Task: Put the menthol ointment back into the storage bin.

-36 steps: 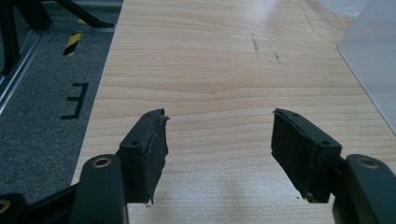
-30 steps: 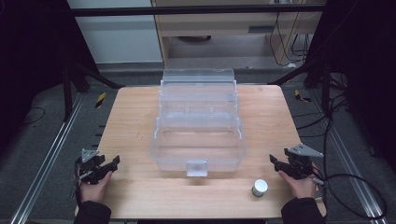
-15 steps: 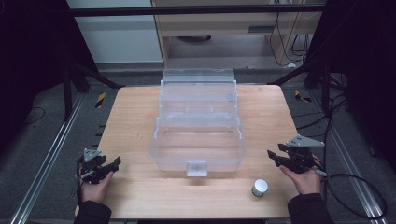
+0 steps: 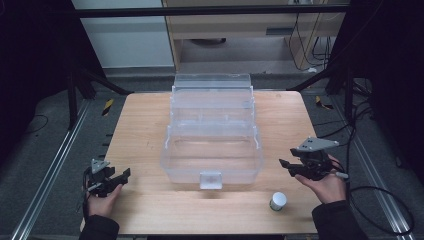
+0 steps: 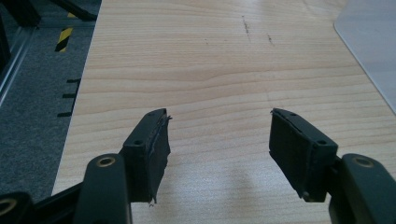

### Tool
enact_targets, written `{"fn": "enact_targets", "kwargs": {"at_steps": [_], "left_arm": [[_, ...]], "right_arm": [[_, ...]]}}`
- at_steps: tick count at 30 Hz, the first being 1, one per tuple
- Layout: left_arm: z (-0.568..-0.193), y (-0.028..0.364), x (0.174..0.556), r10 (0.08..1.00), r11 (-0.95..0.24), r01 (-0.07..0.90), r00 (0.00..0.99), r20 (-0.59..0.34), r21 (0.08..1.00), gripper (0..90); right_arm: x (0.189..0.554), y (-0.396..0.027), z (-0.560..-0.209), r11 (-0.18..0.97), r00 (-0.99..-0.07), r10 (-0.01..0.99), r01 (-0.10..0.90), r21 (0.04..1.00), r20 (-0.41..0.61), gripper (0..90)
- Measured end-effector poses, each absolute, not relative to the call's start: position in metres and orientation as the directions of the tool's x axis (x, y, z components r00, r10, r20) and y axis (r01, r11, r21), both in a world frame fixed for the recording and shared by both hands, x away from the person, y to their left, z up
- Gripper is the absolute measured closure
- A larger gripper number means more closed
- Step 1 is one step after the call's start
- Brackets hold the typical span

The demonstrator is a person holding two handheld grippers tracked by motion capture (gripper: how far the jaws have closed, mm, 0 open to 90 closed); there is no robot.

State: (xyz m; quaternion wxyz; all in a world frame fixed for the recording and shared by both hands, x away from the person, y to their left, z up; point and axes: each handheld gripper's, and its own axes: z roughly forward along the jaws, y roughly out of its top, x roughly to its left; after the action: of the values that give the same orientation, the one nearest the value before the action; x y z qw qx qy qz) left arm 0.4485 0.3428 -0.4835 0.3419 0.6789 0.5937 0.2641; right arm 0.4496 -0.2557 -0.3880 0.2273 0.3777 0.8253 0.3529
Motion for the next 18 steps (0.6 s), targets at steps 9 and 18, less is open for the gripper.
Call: {"fn": "enact_targets", "kwargs": {"at_steps": [9,18], "left_arm": [[-0.484,0.341,0.449,0.986,-0.077,0.630,0.164,-0.036,0.773,37.3],[-0.485,0.340,0.449,0.985,-0.086,0.634,0.172,-0.032,0.768,37.0]], "right_arm": [[0.450,-0.249,-0.380,0.538,-0.663,0.738,0.468,0.702,-0.124,43.9],[0.446,-0.239,-0.372,0.629,-0.746,0.654,0.444,0.638,-0.127,40.6]]}}
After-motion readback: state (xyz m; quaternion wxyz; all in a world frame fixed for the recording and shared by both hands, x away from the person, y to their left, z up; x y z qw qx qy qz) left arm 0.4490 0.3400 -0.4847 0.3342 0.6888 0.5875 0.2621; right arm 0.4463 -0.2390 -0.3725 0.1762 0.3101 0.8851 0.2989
